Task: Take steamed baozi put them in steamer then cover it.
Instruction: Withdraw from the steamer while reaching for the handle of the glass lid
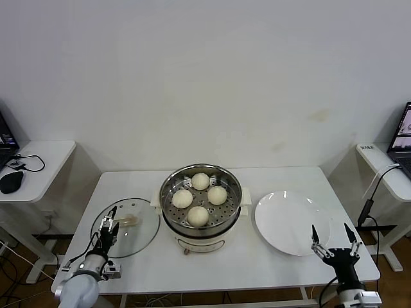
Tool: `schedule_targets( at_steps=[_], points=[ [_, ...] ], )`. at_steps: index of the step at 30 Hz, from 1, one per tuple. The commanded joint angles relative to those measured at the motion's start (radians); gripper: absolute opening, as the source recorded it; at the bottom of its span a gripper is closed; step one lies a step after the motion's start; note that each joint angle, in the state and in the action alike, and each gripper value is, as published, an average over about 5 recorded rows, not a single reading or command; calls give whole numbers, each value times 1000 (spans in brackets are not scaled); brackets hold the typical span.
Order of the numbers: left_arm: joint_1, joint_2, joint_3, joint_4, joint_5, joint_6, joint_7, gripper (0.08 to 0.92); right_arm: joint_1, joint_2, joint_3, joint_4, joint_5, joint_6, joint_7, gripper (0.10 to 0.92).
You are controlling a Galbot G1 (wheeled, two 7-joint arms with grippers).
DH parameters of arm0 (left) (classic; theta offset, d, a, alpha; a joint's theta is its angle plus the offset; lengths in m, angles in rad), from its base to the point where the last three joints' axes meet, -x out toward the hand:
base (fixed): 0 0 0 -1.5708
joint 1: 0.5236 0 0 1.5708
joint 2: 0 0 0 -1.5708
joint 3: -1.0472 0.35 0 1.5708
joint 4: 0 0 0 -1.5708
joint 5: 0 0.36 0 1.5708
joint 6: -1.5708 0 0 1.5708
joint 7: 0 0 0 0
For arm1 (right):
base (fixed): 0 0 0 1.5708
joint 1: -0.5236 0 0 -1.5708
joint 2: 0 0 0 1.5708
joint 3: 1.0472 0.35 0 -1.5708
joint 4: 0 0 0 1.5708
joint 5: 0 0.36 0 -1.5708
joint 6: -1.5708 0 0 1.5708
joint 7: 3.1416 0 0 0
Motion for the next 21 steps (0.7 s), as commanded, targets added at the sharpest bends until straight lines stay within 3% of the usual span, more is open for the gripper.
schedule_targets(
  at_steps=[1,21],
  points=[
    [-91,3,24,88,14,-2,7,823,-10,11,7,-6,-11,8,-3,823],
    [-166,5,61,149,-99,16,45,823,-19,21,0,-28,-40,25,-10,823]
  ],
)
